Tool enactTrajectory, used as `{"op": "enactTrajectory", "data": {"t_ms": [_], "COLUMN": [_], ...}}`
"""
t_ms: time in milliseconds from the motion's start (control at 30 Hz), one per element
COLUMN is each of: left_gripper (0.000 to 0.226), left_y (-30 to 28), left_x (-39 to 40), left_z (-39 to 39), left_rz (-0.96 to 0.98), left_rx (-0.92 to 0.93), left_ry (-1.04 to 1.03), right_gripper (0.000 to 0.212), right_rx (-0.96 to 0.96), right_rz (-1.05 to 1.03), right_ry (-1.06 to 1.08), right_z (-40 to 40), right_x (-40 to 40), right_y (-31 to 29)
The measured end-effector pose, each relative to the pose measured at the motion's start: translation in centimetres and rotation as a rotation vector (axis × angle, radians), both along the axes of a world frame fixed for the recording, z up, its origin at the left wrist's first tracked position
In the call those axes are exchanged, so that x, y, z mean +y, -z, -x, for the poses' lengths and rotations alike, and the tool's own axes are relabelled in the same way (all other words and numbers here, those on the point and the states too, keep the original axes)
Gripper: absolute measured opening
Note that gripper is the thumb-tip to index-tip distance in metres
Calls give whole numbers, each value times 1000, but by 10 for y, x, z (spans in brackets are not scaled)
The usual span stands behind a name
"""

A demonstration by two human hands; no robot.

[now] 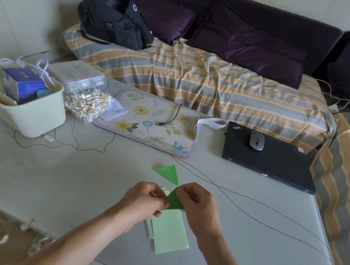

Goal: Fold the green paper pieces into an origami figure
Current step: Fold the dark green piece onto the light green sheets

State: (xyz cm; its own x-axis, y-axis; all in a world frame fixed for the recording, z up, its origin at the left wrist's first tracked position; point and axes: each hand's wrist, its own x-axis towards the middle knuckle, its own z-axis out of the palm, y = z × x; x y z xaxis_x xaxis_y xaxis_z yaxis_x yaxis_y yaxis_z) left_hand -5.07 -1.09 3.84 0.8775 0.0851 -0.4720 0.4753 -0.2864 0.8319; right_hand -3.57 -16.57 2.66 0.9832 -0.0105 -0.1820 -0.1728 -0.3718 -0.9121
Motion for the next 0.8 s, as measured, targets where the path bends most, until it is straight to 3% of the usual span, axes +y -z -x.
{"op": "enactTrajectory", "data": {"t_ms": [200, 367, 800], "left_gripper": [6, 9, 9], "left_y": [-1, -4, -7], "left_x": [1, 1, 1], "left_z": [0, 0, -1], "left_rz": [-14, -149, -240], "left_rx": [-96, -160, -270], "left_ry": [5, -56, -75], "right_gripper": [14, 11, 10], "right_rx": [-99, -54, -29], "right_rz": [137, 128, 129], "right_ry": [-57, -26, -50], "right_z": [3, 3, 4], "right_x": [2, 4, 5], "right_y": [-3, 0, -5]}}
